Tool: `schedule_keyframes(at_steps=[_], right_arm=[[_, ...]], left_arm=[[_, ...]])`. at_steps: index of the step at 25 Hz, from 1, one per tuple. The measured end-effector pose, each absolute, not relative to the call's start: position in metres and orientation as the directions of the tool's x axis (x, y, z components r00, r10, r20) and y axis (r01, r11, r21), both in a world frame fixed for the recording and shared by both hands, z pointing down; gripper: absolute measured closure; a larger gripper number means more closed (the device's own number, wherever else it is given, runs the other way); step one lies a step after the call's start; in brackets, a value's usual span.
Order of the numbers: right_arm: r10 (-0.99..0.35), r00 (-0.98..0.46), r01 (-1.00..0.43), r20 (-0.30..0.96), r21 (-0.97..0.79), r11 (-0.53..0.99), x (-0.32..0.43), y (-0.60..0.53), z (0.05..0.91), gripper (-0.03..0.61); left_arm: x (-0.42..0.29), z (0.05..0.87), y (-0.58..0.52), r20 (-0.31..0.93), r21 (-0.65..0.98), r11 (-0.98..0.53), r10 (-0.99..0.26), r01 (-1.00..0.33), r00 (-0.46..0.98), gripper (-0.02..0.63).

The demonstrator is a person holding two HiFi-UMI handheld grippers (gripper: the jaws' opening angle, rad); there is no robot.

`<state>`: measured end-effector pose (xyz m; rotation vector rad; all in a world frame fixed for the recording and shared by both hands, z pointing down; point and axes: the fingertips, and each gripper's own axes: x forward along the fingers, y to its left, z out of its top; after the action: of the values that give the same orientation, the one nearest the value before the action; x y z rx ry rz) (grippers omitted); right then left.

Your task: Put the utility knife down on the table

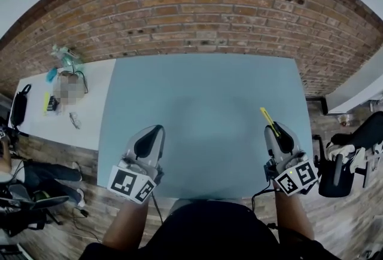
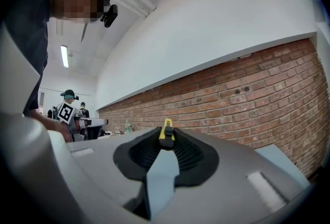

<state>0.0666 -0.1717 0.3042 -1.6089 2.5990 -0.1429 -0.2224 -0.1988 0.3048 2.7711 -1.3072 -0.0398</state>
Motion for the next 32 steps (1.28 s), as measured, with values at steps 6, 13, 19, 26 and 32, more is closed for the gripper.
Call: schedule_keyframes(at_steps=[6,13,19,26,32], right_arm=[[-0.886,-0.463,-0.878,0.016,-0.147,0.456,0.072,-0.184,0.325,0.503],[-0.877,-0.478,-0.865,0.047,-0.199,0.460,0.075,-0.194,0.346,0.503],[-0.872,-0.484,-0.858,0.075,-0.236,0.456,0.076,-0.200,0.370,0.504],[-0.862,-0.496,-0.854,0.110,-0.240,0.461,0.066,-0.203,0.393,0.503],[-0.853,-0.501,-0.854,0.145,-0.240,0.461,0.063,-0.203,0.412,0.505]], left_arm=[[-0.217,0.317,-0.207,0.056,0.072,-0.616,-0.783,-0.784,0.620,0.609],[-0.212,0.336,-0.213,0.107,0.106,-0.591,-0.793,-0.800,0.600,0.609],[-0.218,0.350,-0.210,0.140,0.095,-0.564,-0.808,-0.820,0.572,0.609],[-0.223,0.355,-0.210,0.165,0.075,-0.557,-0.811,-0.827,0.561,0.609],[-0.217,0.368,-0.210,0.188,0.075,-0.570,-0.798,-0.818,0.573,0.609]])
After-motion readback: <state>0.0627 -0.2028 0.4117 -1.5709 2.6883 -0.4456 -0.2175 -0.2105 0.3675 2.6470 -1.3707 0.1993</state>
